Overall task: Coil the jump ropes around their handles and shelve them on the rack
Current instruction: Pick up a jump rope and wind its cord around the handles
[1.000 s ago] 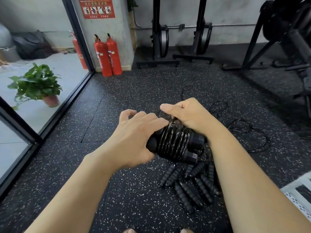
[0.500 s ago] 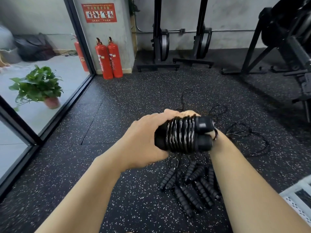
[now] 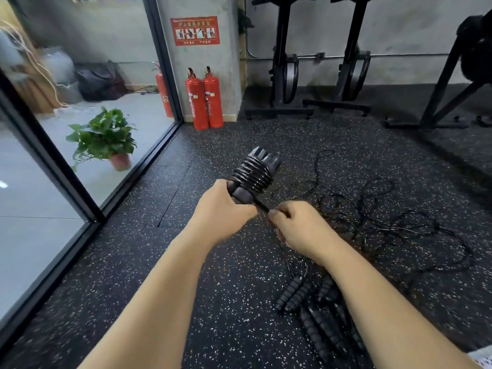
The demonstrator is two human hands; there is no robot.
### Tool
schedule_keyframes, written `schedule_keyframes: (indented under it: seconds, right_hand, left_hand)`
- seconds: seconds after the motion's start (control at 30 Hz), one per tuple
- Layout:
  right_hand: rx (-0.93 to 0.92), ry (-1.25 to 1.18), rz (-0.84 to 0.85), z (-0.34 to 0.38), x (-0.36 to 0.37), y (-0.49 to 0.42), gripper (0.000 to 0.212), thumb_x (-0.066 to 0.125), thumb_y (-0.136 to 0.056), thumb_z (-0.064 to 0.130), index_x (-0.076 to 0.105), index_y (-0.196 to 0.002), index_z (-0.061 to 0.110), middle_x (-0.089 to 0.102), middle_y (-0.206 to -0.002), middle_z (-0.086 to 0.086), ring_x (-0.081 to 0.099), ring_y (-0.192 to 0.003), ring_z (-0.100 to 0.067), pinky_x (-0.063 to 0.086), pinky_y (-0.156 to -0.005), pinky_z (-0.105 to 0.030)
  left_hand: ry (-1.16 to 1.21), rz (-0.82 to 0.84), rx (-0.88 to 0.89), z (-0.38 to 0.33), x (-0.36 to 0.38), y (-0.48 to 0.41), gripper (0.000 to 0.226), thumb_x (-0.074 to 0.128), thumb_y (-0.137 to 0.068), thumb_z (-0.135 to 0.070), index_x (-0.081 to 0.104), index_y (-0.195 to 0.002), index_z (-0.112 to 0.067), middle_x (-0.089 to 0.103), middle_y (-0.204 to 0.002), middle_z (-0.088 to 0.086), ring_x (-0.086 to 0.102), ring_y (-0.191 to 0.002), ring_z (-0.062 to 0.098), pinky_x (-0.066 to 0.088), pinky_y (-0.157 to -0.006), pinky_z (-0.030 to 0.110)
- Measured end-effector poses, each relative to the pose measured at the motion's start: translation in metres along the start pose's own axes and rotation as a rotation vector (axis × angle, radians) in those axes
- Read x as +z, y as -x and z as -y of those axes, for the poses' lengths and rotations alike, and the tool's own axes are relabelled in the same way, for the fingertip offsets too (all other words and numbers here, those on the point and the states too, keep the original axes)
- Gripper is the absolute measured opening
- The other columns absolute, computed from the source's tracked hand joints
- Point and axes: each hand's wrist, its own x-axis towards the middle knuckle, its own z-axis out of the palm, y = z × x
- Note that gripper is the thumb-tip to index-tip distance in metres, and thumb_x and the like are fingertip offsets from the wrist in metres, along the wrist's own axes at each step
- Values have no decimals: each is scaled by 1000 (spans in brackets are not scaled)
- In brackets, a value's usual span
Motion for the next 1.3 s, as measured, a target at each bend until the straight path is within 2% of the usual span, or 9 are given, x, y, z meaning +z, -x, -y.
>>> schedule_keyframes:
  seconds: [0.13, 0.33, 0.5, 0.63, 0.8, 0.97, 1.1, 1.23, 1.3]
  right_hand:
    - [-74, 125, -30, 11, -3, 7, 37, 50, -97, 28, 62, -79, -1, 64, -68, -14, 49, -57, -22, 42, -56, -35]
    - [-168, 246, -34, 41, -8, 24, 45, 53, -94, 34, 61, -73, -5, 39, -49, -1, 33, -46, -17, 36, -52, -32]
    - [-225, 288, -149, 62, -27, 34, 40, 52, -94, 38, 66, -73, 7, 47, -48, 2, 41, -46, -15, 39, -52, -32]
    - [-217, 370, -182, 64, -41, 39, 40, 50, -95, 42, 66, -75, 12, 52, -52, 2, 49, -52, -17, 44, -58, -33]
    - [-227, 434, -181, 68, -54, 46, 37, 52, -94, 43, 67, -73, 16, 48, -49, 6, 49, -53, -14, 45, -61, -31]
    - [-285, 430, -143, 69, -49, 44, 37, 54, -92, 46, 64, -71, 17, 56, -57, 4, 53, -58, -15, 44, -60, -32]
    - [-290, 340, -132, 53, -51, 29, 40, 52, -93, 48, 63, -71, 16, 54, -58, 6, 48, -55, -11, 40, -57, -31]
    - [-269, 202, -108, 24, -61, 15, 46, 58, -85, 56, 59, -61, 17, 52, -53, 10, 49, -55, -10, 46, -64, -39]
    - [-259, 134, -58, 14, -66, 13, 48, 65, -75, 62, 59, -59, 17, 53, -50, 11, 49, -53, -8, 47, -62, -38]
  left_hand:
    - [-13, 35, -40, 16, -7, -3, 33, 76, -78, -20, 56, -103, -12, 62, -87, 0, 54, -68, 12, 42, -55, 25]
    - [-137, -182, -68, 27, -5, -10, 23, 65, -78, -25, 56, -94, -11, 65, -86, 4, 62, -75, 25, 49, -60, 30]
    - [-349, -258, 34, 20, -6, -7, 24, 59, -89, -36, 49, -92, -14, 53, -79, -3, 52, -76, 25, 38, -60, 32]
    - [-319, -230, 92, 16, -8, -5, 22, 60, -87, -35, 51, -92, -15, 60, -85, 0, 58, -79, 25, 44, -62, 33]
    - [-232, -137, 164, 15, -13, -1, 19, 63, -80, -29, 49, -85, -19, 62, -79, -1, 62, -72, 25, 49, -62, 34]
    - [-599, -129, 229, 3, 0, 6, 29, 62, -83, -31, 47, -107, -25, 54, -95, -4, 58, -86, 23, 39, -63, 32]
    - [-765, -97, 429, -6, 15, 15, 36, 59, -85, -30, 45, -118, -27, 44, -95, -6, 55, -100, 22, 37, -67, 32]
    - [-701, 45, 646, -14, 16, 22, 32, 58, -86, -33, 44, -115, -28, 45, -95, -11, 50, -99, 15, 44, -75, 30]
    - [-655, 121, 702, -15, 14, 25, 23, 57, -86, -32, 44, -105, -30, 48, -94, -13, 49, -97, 13, 46, -76, 29]
